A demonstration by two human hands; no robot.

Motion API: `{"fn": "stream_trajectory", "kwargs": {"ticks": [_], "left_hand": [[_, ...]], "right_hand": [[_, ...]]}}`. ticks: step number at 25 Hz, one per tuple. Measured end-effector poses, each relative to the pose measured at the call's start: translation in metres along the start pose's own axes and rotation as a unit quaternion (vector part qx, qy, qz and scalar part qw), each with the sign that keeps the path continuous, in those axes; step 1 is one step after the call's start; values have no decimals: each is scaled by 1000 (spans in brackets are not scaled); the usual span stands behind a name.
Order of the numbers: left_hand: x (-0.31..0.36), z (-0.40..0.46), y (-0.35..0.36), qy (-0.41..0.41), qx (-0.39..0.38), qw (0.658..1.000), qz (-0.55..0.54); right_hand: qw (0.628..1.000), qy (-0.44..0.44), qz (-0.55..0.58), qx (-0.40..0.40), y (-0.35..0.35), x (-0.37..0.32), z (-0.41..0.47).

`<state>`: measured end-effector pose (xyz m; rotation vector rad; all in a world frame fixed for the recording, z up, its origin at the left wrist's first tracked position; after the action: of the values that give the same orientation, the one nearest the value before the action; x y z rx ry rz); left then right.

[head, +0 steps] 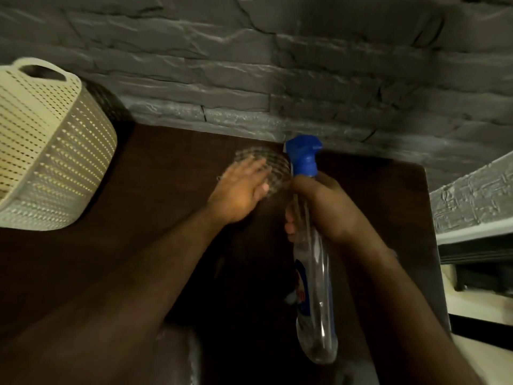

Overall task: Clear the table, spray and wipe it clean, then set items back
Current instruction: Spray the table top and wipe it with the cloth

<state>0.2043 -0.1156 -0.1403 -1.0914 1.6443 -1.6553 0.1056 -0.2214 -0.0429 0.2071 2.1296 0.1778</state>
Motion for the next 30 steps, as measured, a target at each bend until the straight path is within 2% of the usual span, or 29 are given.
{"fn": "stream_trajectory", "kwargs": {"ticks": [1, 2, 4, 6, 7, 10, 11, 12, 14, 15, 16, 17, 19, 20, 22, 24, 25, 26, 27, 28, 29, 30], "left_hand": [[6, -19, 4, 61, -2, 998, -10], [-12, -24, 0, 69, 2, 998, -12], [-75, 9, -12, -47, 10, 999, 1], [-94, 34, -21, -142, 8, 990, 11], [-75, 33, -19, -134, 11, 991, 3], [-12, -38, 3, 55, 5, 998, -7], [-21, -54, 2, 79, 4, 997, 1], [-43, -50, -2, 52, 4, 999, 1], [-92, -3, -12, -88, 16, 996, -2], [-88, 23, -15, -119, 4, 993, -4], [-62, 40, -11, -96, -14, 995, 8], [-27, 41, -4, -34, -21, 999, 19], [27, -8, 13, 126, -28, 991, 24], [19, -37, 13, 155, -8, 988, 2], [-37, -34, -3, 101, 18, 994, -22], [-88, 11, -11, -25, 10, 1000, -7], [-88, 28, -14, -61, 0, 998, -2], [-67, 33, -13, -57, -5, 998, 9], [-34, 23, -8, -8, -2, 1000, 6], [3, -1, -1, 75, -7, 997, 12], [25, -38, 9, 156, -2, 988, 4], [25, -72, 11, 197, -4, 980, -12]], "right_hand": [[1000, 3, 0, -1, 1, 0, -1], [1000, 7, 1, 1, 0, 2, -3], [1000, 7, -3, 10, -1, 4, -3], [1000, 7, -18, 18, -2, 5, -1], [1000, 8, -16, 18, -2, 6, -2], [1000, 15, 15, 6, 6, 14, -7], [999, 18, 26, 10, 6, 16, -9], [999, 19, 31, 15, 7, 19, -10], [999, 18, 24, 21, 11, 21, -8], [999, 12, 23, 24, 13, 21, -6], [999, 5, 26, 26, 14, 21, -5], [999, 0, 31, 24, 16, 22, -5], [999, -6, 35, 15, 21, 23, -8], [999, -7, 40, 18, 21, 23, -11], [998, 0, 49, 29, 15, 27, -16], [998, 1, 43, 38, 10, 30, -17], [998, -1, 41, 40, 9, 32, -17], [998, -1, 41, 39, 10, 33, -17], [998, 1, 45, 35, 10, 37, -19], [998, -1, 50, 28, 12, 40, -22], [998, -1, 56, 22, 14, 42, -24], [998, 3, 61, 17, 15, 45, -27]]}}
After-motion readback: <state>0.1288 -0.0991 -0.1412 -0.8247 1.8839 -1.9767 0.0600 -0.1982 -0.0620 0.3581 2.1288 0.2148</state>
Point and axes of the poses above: each hand's wrist, its own z-axis towards the middle knuckle, its own y-axis out of the palm, x = y × z, the point moved 10 cm from there along z, towards the middle knuckle, and after that the axes turned 8 degrees about z, right-handed, at the moved point
